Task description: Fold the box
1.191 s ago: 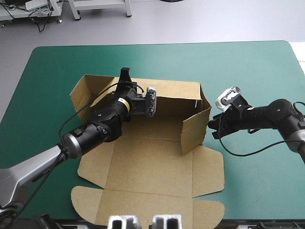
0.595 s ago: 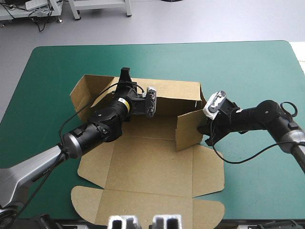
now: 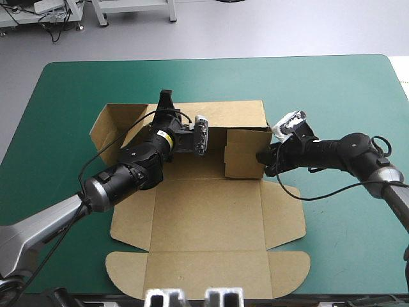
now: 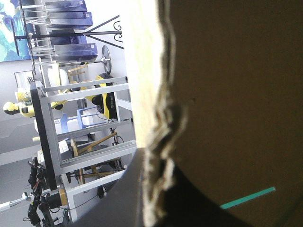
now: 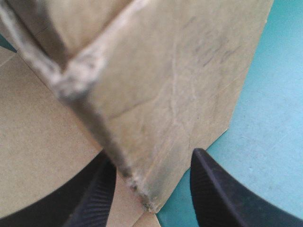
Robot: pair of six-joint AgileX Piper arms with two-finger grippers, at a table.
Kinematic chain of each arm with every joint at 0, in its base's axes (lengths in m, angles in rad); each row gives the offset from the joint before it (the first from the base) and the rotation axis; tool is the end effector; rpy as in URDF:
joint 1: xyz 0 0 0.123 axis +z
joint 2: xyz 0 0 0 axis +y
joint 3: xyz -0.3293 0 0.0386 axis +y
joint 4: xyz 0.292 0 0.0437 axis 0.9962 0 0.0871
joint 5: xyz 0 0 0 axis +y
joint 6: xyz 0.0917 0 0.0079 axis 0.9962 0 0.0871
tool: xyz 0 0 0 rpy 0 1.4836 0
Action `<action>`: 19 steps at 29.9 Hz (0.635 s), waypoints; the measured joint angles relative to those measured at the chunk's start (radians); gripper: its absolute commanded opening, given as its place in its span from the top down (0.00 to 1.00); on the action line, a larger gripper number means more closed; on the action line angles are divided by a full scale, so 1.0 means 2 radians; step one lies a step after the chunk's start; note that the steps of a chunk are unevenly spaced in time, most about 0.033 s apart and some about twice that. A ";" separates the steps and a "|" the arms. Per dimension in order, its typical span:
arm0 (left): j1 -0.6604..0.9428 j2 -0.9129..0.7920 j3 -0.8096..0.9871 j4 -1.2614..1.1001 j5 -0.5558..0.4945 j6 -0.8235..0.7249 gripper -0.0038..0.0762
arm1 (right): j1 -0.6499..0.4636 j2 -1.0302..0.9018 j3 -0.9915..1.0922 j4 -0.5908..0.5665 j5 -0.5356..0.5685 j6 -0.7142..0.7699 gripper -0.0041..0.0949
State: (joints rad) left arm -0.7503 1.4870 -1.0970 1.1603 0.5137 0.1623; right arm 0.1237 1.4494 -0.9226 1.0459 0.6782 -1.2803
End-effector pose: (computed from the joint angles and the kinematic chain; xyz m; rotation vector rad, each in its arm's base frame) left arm 0.2980 -0.2210 0.3426 1.6355 1.3701 0.7994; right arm 0.3166 0.0898 0.2888 -0.7913 2.1574 0.5688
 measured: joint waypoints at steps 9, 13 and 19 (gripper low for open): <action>0.001 0.001 0.000 0.000 -0.004 0.000 0.97 | 0.000 0.016 0.001 0.056 -0.019 -0.023 0.64; 0.001 0.002 0.000 -0.001 -0.006 0.000 0.97 | 0.001 0.016 0.001 0.062 -0.028 -0.026 0.98; 0.001 0.002 0.000 -0.001 -0.009 0.000 0.96 | 0.001 0.016 0.001 0.068 -0.044 -0.026 0.96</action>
State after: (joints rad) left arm -0.7489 1.4918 -1.0970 1.1585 0.4957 0.1623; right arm 0.1253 1.4804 -0.9207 1.1815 0.5898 -1.3331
